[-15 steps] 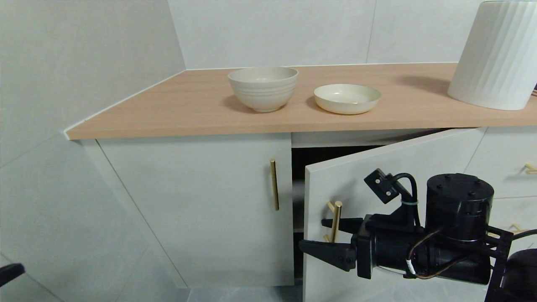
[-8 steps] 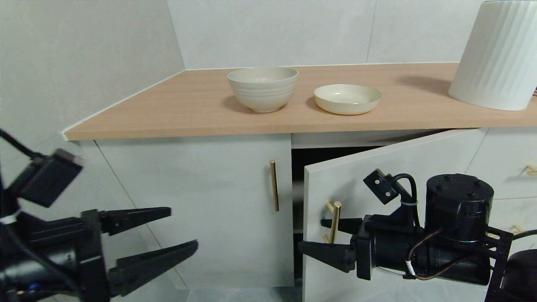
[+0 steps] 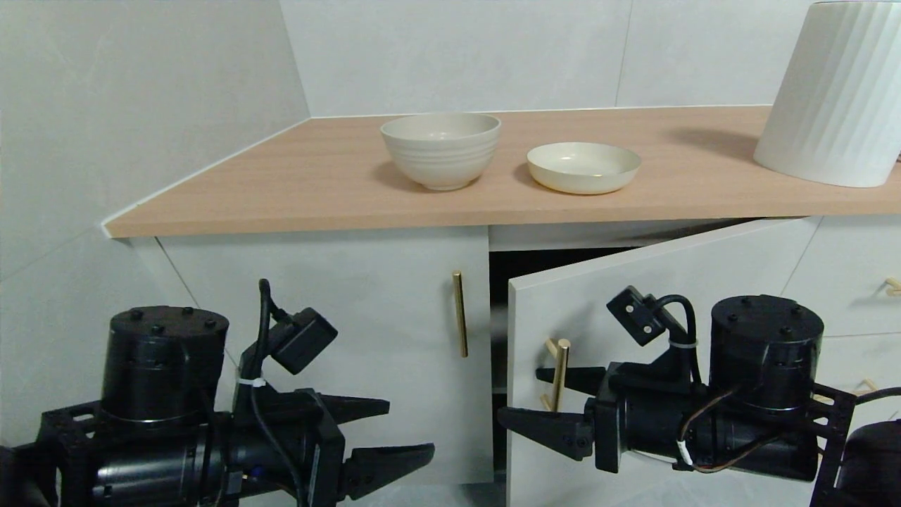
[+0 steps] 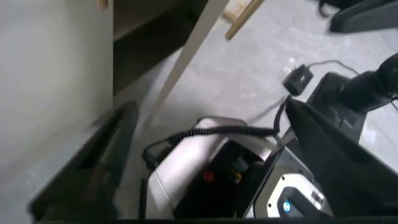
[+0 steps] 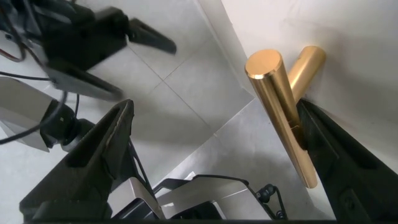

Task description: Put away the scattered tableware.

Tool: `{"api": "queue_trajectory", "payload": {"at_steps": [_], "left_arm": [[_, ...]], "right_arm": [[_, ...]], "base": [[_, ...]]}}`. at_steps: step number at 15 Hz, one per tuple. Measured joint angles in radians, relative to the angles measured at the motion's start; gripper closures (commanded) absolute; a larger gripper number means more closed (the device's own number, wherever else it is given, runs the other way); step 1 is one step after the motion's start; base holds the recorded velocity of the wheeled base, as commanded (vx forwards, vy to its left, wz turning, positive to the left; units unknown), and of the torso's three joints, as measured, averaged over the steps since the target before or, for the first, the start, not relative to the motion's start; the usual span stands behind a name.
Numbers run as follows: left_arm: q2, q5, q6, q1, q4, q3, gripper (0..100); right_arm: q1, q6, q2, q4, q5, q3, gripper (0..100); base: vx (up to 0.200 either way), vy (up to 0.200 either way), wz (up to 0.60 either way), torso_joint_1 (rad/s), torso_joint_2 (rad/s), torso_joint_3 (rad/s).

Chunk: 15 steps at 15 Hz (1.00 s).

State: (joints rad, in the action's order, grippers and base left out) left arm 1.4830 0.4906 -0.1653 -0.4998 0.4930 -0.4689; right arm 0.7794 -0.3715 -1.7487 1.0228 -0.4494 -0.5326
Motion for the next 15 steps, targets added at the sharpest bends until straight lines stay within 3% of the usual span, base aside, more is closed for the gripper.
{"api": "queue_trajectory", "payload": {"at_steps": [7, 10, 12, 15], "left_arm": [[0.029, 0.000, -0.066, -0.017, 0.055, -0.045, 100], [0.108, -0.001, -0.100, -0.025, 0.188, -0.113, 100], [0.197, -0.017, -0.104, -0.038, 0.305, -0.139, 100], [0.315, -0.023, -0.100, -0.059, 0.389, -0.172, 100]], "right_arm": [[0.000, -0.001, 0.000, -0.004, 0.000, 0.004, 0], [0.005, -0.003, -0.002, -0.007, 0.002, 0.001, 0], [0.011, -0.002, -0.001, -0.008, 0.004, 0.001, 0], [0.017, 0.000, 0.001, -0.008, 0.004, 0.004, 0]], "base": [[0.000, 0.000, 0.00, 0.000, 0.00, 0.000], [0.000, 0.000, 0.00, 0.000, 0.00, 0.000], [0.000, 0.000, 0.00, 0.000, 0.00, 0.000], [0.000, 0.000, 0.00, 0.000, 0.00, 0.000]]}}
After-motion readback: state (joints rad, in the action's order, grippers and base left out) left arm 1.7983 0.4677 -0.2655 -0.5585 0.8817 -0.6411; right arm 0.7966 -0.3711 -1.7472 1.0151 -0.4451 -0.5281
